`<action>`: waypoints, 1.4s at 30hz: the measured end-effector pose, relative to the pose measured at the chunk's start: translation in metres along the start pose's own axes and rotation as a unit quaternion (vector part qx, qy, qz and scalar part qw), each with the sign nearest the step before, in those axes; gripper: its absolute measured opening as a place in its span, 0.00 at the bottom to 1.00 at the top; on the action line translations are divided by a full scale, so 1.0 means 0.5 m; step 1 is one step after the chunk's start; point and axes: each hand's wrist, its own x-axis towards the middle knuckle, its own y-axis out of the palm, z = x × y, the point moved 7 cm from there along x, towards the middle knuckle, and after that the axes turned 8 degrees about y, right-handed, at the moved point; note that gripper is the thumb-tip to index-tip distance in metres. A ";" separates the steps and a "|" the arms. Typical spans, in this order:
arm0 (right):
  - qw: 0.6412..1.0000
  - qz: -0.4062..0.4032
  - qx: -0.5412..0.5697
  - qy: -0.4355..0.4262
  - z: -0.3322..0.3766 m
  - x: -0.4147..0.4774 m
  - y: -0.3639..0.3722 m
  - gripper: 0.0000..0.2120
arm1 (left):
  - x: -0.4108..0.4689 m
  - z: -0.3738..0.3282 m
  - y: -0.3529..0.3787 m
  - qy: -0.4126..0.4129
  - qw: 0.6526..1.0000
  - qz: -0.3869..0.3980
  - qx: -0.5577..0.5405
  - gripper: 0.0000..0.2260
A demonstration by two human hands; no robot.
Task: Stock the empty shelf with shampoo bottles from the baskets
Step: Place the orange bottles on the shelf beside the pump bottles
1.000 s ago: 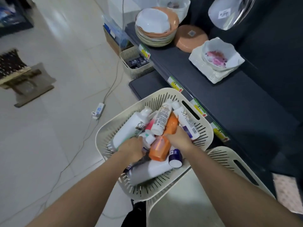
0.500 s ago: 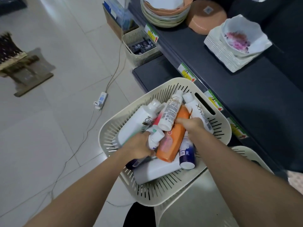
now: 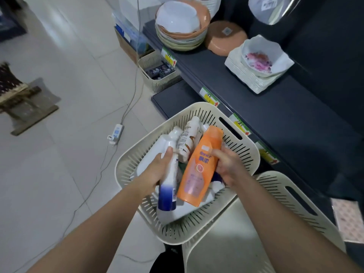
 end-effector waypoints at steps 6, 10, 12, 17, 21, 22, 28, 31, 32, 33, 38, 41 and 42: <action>0.994 0.042 0.073 0.063 0.012 -0.060 -0.018 0.13 | -0.009 -0.002 0.022 -0.048 0.984 0.061 -0.159 0.24; 0.992 0.071 0.102 0.037 0.031 -0.111 -0.046 0.12 | -0.030 -0.022 0.040 -0.037 0.989 0.103 -0.103 0.18; 0.992 0.075 0.104 0.011 0.041 -0.141 -0.063 0.19 | -0.050 -0.042 0.059 -0.016 0.988 0.125 -0.093 0.20; 0.993 0.072 0.059 -0.071 0.065 -0.232 -0.120 0.24 | -0.110 -0.092 0.132 0.023 0.981 0.173 -0.084 0.23; 0.991 0.044 0.040 -0.123 0.071 -0.315 -0.193 0.11 | -0.176 -0.136 0.208 0.067 0.979 0.188 -0.027 0.22; 0.989 0.038 0.041 -0.134 0.071 -0.340 -0.212 0.08 | -0.197 -0.144 0.231 0.078 0.978 0.192 -0.015 0.24; 0.980 -0.011 0.036 -0.196 0.044 -0.499 -0.365 0.17 | -0.325 -0.161 0.376 0.144 0.972 0.182 0.034 0.19; 0.972 -0.038 0.035 -0.231 0.024 -0.583 -0.454 0.19 | -0.385 -0.162 0.450 0.172 0.969 0.173 0.038 0.14; 0.968 -0.048 0.035 -0.245 0.019 -0.613 -0.484 0.18 | -0.408 -0.163 0.476 0.186 0.966 0.173 0.041 0.13; 0.964 -0.061 0.036 -0.257 0.014 -0.644 -0.514 0.18 | -0.431 -0.165 0.504 0.198 0.963 0.175 0.044 0.12; 0.946 -0.117 0.029 -0.300 -0.006 -0.785 -0.662 0.24 | -0.553 -0.182 0.651 0.245 0.944 0.209 0.075 0.20; 0.935 -0.142 0.026 -0.325 -0.009 -0.859 -0.736 0.21 | -0.609 -0.199 0.736 0.266 0.933 0.231 0.076 0.22; 0.930 -0.152 0.024 -0.332 -0.008 -0.879 -0.760 0.19 | -0.625 -0.206 0.765 0.271 0.930 0.238 0.075 0.22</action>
